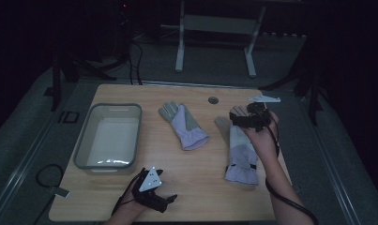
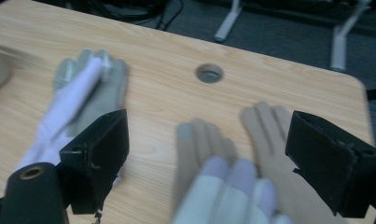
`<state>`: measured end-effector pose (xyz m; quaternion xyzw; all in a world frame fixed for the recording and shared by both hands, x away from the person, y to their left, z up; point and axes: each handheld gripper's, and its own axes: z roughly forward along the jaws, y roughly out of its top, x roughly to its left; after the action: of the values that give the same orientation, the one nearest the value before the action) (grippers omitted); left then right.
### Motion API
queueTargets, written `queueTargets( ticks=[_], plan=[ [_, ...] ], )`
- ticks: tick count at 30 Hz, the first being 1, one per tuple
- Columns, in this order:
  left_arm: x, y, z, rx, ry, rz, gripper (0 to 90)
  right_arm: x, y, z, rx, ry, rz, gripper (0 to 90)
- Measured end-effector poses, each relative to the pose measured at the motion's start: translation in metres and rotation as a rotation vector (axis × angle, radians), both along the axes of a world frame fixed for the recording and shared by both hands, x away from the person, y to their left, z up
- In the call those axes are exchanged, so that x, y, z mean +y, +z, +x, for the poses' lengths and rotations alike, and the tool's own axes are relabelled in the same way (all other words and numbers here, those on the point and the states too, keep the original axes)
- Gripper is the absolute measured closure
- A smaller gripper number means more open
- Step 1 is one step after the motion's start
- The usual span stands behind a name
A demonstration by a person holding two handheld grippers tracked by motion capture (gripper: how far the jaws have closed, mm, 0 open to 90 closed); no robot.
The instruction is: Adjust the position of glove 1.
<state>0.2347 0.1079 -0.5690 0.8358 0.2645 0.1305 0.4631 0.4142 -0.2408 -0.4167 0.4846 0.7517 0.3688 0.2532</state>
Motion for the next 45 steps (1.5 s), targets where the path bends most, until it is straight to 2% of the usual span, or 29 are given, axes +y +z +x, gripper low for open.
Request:
queueTargets(
  ticks=[1, 5, 6, 9, 12, 13, 14, 15, 18, 21, 22, 23, 24, 26, 28, 29, 30, 31, 33, 34, 35, 36, 38, 39, 41, 45],
  plan=[
    [0.000, 0.000, 0.000, 0.000, 0.000, 0.000, 0.0, 0.000, 0.000, 0.000, 0.000, 0.000, 0.000, 13.5],
    [0.000, 0.000, 0.000, -0.002, -0.004, 0.006, 0.0, 0.024, 0.001, 0.006, 0.012, 0.051, -0.013, 15.7],
    [0.000, 0.000, 0.000, -0.004, -0.004, 0.006, 0.0, 0.024, 0.001, 0.006, 0.012, 0.051, -0.013, 15.7],
    [0.000, 0.000, -0.001, -0.008, -0.006, 0.010, 0.0, 0.040, 0.000, 0.010, 0.026, 0.076, -0.031, 17.0],
    [-0.001, 0.000, -0.001, -0.011, -0.008, 0.014, 0.0, 0.060, -0.001, 0.015, 0.034, 0.126, -0.042, 20.6],
    [-0.001, 0.000, -0.001, -0.011, -0.008, 0.014, 0.0, 0.060, -0.001, 0.015, 0.034, 0.126, -0.042, 20.6],
    [-0.001, 0.000, -0.001, -0.012, -0.009, 0.015, 0.0, 0.070, -0.003, 0.018, 0.038, 0.154, -0.042, 21.2],
    [-0.001, 0.000, -0.001, -0.012, -0.009, 0.015, 0.0, 0.070, -0.003, 0.018, 0.038, 0.154, -0.042, 21.2],
    [-0.002, 0.000, -0.002, -0.013, -0.013, 0.018, 0.0, 0.089, -0.008, 0.024, 0.058, 0.203, -0.025, 24.3],
    [-0.001, 0.000, -0.002, -0.012, -0.017, 0.017, 0.0, 0.099, -0.011, 0.027, 0.067, 0.229, -0.026, 26.6],
    [-0.001, 0.000, -0.002, -0.012, -0.017, 0.014, 0.0, 0.109, -0.016, 0.031, 0.080, 0.248, -0.034, 29.1],
    [-0.001, 0.000, -0.002, -0.012, -0.018, 0.013, 0.0, 0.109, -0.016, 0.031, 0.080, 0.248, -0.034, 29.1],
    [-0.001, 0.000, -0.002, -0.013, -0.019, 0.012, 0.0, 0.116, -0.021, 0.036, 0.102, 0.270, -0.020, 31.3],
    [-0.001, 0.000, -0.002, -0.015, -0.025, 0.012, 0.0, 0.119, -0.025, 0.038, 0.109, 0.272, -0.020, 33.0],
    [-0.001, 0.000, -0.002, -0.014, -0.029, 0.012, 0.0, 0.129, -0.037, 0.047, 0.146, 0.282, -0.007, 37.9],
    [-0.001, 0.000, -0.002, -0.013, -0.030, 0.012, 0.0, 0.129, -0.037, 0.047, 0.146, 0.282, -0.007, 37.9],
    [-0.001, 0.000, -0.002, -0.010, -0.032, 0.010, 0.0, 0.134, -0.044, 0.051, 0.159, 0.286, -0.025, 40.3],
    [-0.001, 0.000, -0.002, -0.010, -0.032, 0.010, 0.0, 0.134, -0.044, 0.051, 0.159, 0.286, -0.025, 40.3],
    [-0.001, 0.000, -0.002, -0.011, -0.033, 0.011, 0.0, 0.140, -0.052, 0.056, 0.172, 0.293, -0.056, 42.8],
    [-0.001, 0.000, -0.002, -0.009, -0.032, 0.009, 0.0, 0.144, -0.060, 0.062, 0.183, 0.299, -0.085, 48.8],
    [-0.001, 0.000, -0.002, -0.009, -0.032, 0.009, 0.0, 0.144, -0.060, 0.062, 0.183, 0.299, -0.085, 48.8],
    [0.000, 0.000, -0.002, -0.008, -0.033, 0.008, 0.0, 0.146, -0.068, 0.067, 0.192, 0.304, -0.106, 50.8],
    [0.000, 0.000, -0.002, -0.007, -0.032, 0.005, 0.0, 0.146, -0.072, 0.069, 0.199, 0.307, -0.120, 51.8],
    [0.000, 0.000, -0.001, -0.005, -0.031, 0.002, 0.0, 0.146, -0.081, 0.074, 0.218, 0.307, -0.138, 54.5],
    [0.000, 0.000, -0.002, -0.006, -0.031, 0.002, 0.0, 0.145, -0.085, 0.076, 0.228, 0.307, -0.138, 55.5],
    [0.000, 0.000, -0.001, -0.003, -0.029, -0.003, 0.0, 0.145, -0.104, 0.082, 0.268, 0.326, -0.157, 54.7]
  ],
)
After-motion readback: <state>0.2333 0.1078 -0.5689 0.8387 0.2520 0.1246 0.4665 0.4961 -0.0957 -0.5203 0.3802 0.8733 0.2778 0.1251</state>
